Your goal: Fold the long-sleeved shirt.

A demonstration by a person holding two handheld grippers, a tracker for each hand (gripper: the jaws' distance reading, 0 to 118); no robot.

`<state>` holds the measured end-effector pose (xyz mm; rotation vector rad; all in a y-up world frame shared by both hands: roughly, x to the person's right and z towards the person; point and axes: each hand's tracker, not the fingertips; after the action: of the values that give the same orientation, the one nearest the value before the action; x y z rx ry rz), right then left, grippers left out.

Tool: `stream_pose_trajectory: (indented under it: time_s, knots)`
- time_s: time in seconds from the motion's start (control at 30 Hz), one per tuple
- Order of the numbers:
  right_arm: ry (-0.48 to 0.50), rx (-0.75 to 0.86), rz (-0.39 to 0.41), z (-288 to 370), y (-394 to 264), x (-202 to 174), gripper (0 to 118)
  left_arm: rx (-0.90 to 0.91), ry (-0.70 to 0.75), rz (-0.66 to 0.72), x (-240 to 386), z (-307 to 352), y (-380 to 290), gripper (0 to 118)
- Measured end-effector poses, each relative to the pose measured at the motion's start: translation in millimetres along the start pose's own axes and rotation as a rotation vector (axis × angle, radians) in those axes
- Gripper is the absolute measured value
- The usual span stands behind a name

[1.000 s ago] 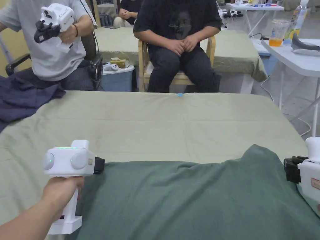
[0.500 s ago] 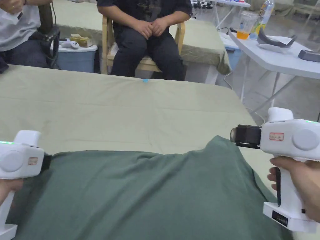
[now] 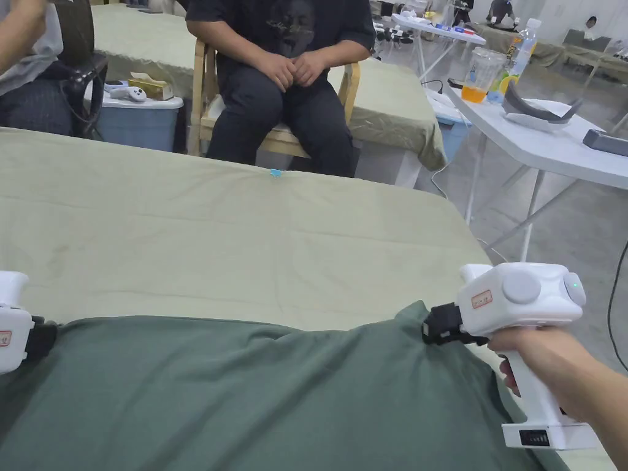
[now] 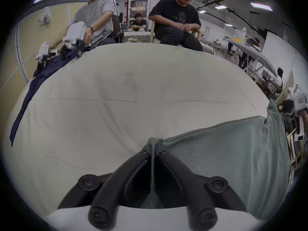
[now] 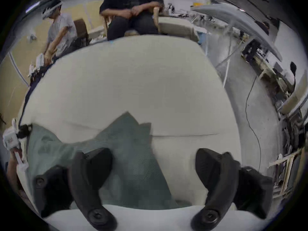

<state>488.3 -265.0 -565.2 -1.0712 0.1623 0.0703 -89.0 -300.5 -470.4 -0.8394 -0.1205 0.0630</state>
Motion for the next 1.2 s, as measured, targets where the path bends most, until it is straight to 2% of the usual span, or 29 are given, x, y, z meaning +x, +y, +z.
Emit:
stream_pose_trajectory:
  time_s: [0.03, 0.07, 0.17, 0.27, 0.33, 0.37, 0.4, 0.47, 0.5, 0.6, 0.77, 0.93, 1.1, 1.2]
  knots:
    - [-0.009, -0.011, 0.004, -1.5, -3.9, -3.8, 12, -0.001, -0.007, 0.008, -3.0, -3.0, 0.2, 6]
    - [-0.041, 0.026, 0.041, -1.3, -6.2, -10.9, 12, 0.000, -0.010, 0.009, -3.9, -3.2, 0.2, 6]
    - [-0.039, 0.057, 0.005, 1.2, -9.5, -10.8, 12, 0.003, -0.017, 0.017, -2.9, -4.5, -1.3, 6]
    - [-0.045, 0.206, -0.096, 26.7, -19.0, -12.9, 12, 0.016, -0.003, 0.007, 1.5, 0.3, -2.1, 6]
    - [-0.074, 0.269, -0.128, 47.9, -24.9, -16.4, 12, 0.030, 0.006, 0.002, 3.2, 11.7, 2.9, 6]
    - [-0.052, 0.310, -0.133, 63.3, -28.6, -17.2, 12, 0.067, 0.025, 0.012, 5.7, 32.3, 6.9, 6]
    - [-0.055, 0.341, -0.137, 77.7, -30.4, -18.6, 12, 0.179, 0.007, 0.045, 7.5, 52.2, 10.1, 6]
    - [-0.037, 0.397, -0.147, 109.4, -36.7, -20.2, 12, 0.264, -0.042, 0.069, 13.0, 93.6, 18.6, 5]
    - [-0.039, 0.422, -0.137, 125.3, -39.6, -22.2, 12, 0.311, -0.030, 0.028, 16.5, 116.0, 22.2, 5]
    - [-0.039, 0.475, -0.142, 174.1, -46.4, -27.9, 12, 0.391, -0.046, 0.029, 23.1, 180.5, 34.9, 5]
    - [-0.063, 0.655, -0.149, 279.6, -62.3, -38.8, 12, 0.581, -0.038, 0.004, 31.7, 298.5, 50.8, 5]
    - [-0.089, 0.832, -0.116, 403.1, -74.2, -48.3, 12, 0.727, 0.024, -0.056, 49.3, 411.0, 68.9, 5]
    - [-0.083, 0.983, -0.133, 525.9, -82.6, -57.9, 12, 0.900, 0.055, -0.038, 73.5, 527.6, 97.0, 5]
    - [-0.091, 1.069, -0.131, 593.1, -84.4, -64.8, 12, 1.010, 0.145, -0.058, 86.3, 592.8, 117.1, 5]
